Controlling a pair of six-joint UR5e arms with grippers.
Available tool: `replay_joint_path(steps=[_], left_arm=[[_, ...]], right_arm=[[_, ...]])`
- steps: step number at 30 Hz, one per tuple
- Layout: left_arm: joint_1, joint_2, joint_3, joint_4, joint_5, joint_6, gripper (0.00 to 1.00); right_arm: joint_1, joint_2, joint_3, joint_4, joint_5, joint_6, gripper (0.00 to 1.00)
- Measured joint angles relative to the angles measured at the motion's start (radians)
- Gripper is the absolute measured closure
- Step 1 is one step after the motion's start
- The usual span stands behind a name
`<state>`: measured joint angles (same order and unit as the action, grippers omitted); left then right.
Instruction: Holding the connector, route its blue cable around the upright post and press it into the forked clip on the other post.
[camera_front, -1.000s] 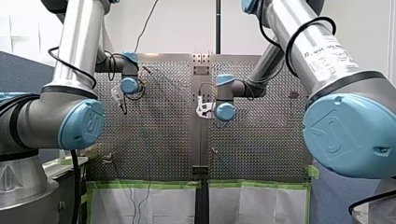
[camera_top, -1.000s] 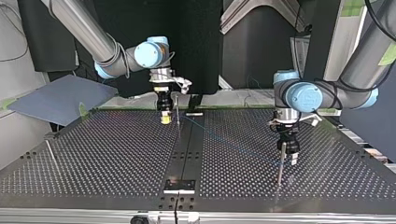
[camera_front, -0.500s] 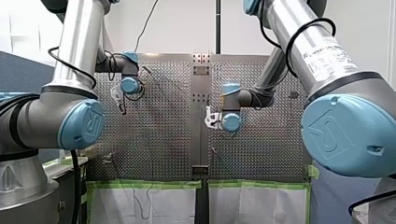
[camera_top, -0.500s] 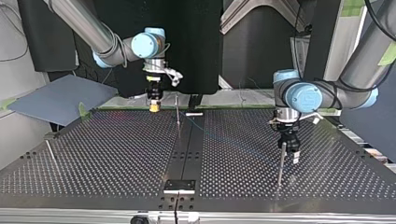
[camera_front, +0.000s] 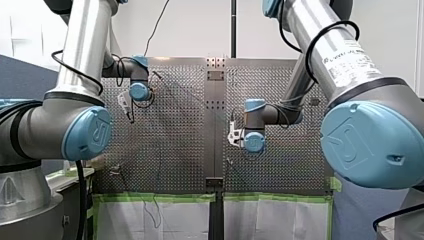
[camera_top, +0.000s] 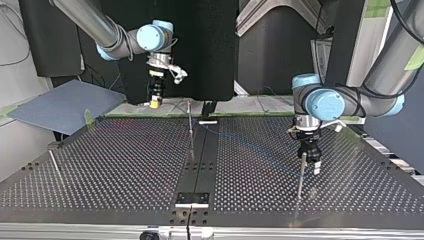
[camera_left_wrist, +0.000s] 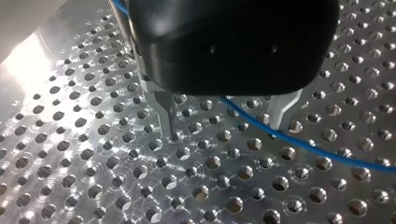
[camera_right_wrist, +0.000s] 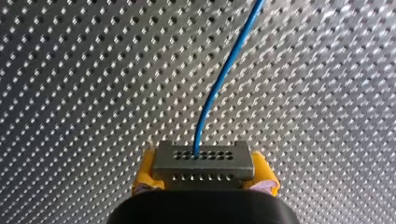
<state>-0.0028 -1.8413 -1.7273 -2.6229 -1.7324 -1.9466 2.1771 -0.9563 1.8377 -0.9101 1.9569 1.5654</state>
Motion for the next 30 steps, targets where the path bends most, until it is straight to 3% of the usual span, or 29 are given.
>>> replay_joint_path(steps=[8, 12, 18, 26, 30], left_arm=[[-0.001, 0.000, 0.000, 0.000, 0.001, 0.000, 0.01], [-0.001, 0.000, 0.000, 0.000, 0.002, 0.000, 0.01], [-0.001, 0.000, 0.000, 0.000, 0.003, 0.000, 0.01], [-0.003, 0.000, 0.000, 0.000, 0.003, 0.004, 0.01], [-0.003, 0.000, 0.000, 0.000, 0.004, 0.004, 0.01]], right_arm=[[-0.020, 0.002, 0.067, -0.067, 0.017, 0.013, 0.81], [-0.035, 0.004, 0.097, -0.097, 0.039, 0.026, 0.81], [-0.049, 0.043, 0.150, -0.150, 0.071, 0.037, 0.81], [-0.050, 0.111, 0.212, -0.219, 0.071, 0.087, 0.81], [-0.051, 0.142, 0.217, -0.249, 0.065, 0.098, 0.81]])
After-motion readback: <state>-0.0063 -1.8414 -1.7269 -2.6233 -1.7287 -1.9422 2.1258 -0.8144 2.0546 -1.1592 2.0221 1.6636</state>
